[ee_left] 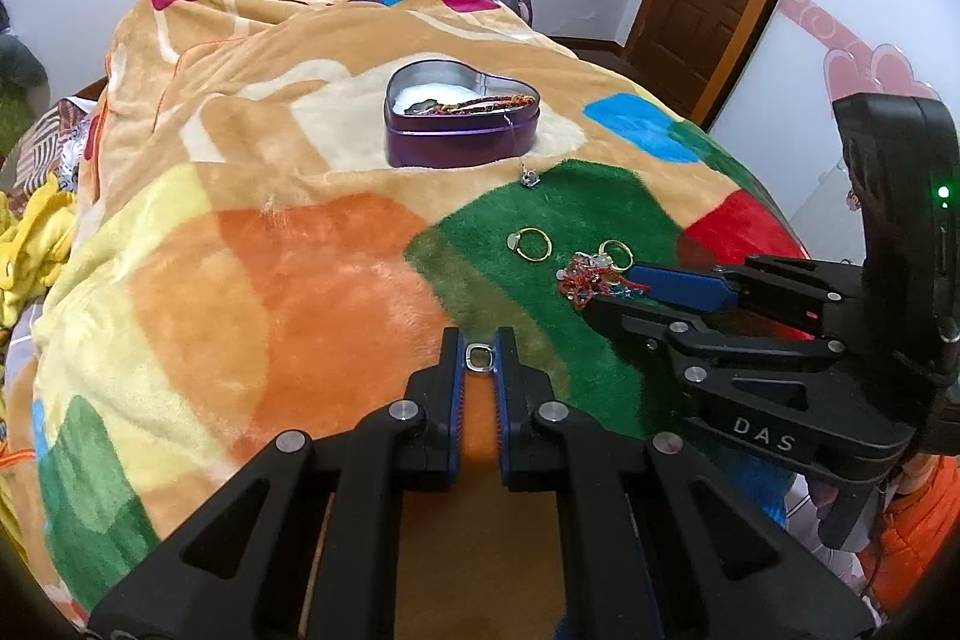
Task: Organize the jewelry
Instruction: 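Grasp a red charm with the right tool while the left tool grasps a small silver charm, then carry both held charms over the heart tin and lower them in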
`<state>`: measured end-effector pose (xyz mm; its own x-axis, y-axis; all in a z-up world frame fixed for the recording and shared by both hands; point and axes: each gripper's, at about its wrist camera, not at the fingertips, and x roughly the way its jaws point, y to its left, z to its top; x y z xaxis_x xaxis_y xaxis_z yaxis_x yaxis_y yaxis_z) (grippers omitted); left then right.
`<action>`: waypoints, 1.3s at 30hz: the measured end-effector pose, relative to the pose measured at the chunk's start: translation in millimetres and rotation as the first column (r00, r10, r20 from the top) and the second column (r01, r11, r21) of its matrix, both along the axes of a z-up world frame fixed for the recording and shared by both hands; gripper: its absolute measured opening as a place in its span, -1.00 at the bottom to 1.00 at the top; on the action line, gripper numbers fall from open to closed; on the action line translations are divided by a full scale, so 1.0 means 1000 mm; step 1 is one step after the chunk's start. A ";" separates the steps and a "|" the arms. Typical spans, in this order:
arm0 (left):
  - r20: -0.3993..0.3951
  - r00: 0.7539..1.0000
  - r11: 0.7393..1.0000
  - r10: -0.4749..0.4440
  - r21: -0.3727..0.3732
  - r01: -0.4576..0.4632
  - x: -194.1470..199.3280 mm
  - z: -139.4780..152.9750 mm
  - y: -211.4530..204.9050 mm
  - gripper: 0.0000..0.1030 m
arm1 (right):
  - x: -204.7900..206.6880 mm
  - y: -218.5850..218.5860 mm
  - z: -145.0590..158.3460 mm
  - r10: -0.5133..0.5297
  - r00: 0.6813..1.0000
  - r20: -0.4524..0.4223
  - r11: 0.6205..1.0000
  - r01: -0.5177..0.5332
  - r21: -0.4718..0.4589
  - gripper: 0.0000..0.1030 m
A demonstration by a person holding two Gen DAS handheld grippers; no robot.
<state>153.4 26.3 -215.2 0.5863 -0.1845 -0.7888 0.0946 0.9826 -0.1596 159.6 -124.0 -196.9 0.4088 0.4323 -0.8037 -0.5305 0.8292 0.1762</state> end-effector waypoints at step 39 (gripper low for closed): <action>0.205 0.979 0.999 0.013 0.035 -0.020 0.010 0.081 -0.002 -0.85 | -0.006 -0.012 0.091 -0.070 0.963 0.262 0.993 0.042 0.110 -0.87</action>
